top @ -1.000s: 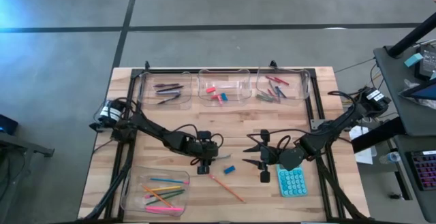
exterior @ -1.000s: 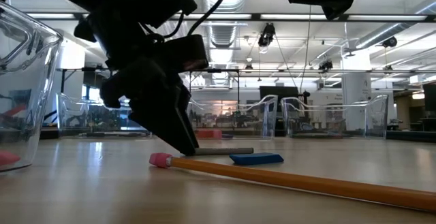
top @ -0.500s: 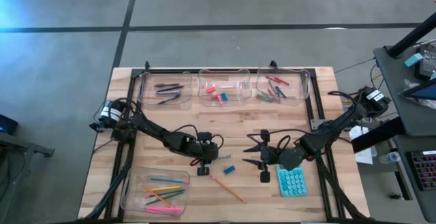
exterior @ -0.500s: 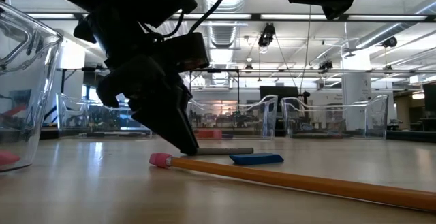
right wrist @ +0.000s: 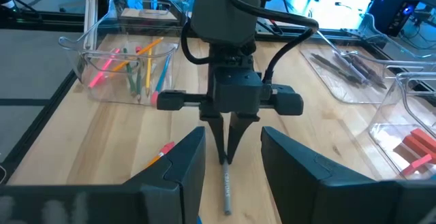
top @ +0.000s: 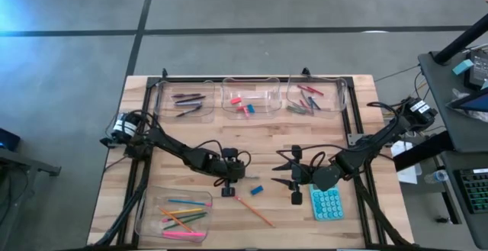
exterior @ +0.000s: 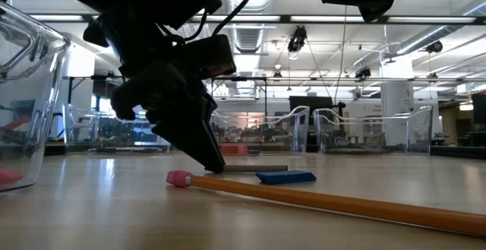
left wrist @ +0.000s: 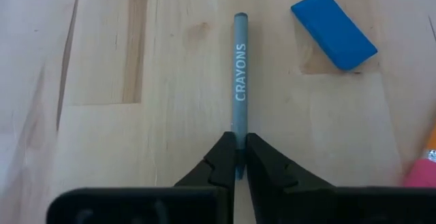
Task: Sort crayons/erasers/pens/pencils in bins
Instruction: Put the gray crayon into the top right transparent bin
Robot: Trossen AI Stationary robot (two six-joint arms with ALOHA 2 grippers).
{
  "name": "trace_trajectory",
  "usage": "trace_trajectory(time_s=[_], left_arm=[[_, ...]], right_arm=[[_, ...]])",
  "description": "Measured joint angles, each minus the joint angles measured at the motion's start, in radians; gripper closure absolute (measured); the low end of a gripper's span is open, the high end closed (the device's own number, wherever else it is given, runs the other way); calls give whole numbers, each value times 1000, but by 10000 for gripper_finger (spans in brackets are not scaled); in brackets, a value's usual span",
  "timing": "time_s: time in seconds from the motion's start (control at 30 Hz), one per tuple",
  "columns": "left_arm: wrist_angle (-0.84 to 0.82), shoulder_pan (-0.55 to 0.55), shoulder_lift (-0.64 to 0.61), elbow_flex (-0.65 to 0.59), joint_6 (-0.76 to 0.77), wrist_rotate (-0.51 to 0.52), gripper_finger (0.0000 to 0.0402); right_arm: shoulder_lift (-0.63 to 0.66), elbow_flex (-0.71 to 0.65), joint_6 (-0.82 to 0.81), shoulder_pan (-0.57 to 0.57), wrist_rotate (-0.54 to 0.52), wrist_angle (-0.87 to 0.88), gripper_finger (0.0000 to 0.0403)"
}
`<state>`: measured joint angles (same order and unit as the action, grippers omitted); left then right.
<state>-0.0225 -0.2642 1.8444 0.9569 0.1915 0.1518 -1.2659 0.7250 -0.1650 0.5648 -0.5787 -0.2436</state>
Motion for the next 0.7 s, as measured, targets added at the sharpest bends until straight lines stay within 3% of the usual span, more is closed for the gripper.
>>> trace_trajectory(time_s=[0.7], left_arm=[[4, -4, -84, -1, -15, 72, 396]], right_arm=[[0, -4, -5, 0, 0, 1, 268]])
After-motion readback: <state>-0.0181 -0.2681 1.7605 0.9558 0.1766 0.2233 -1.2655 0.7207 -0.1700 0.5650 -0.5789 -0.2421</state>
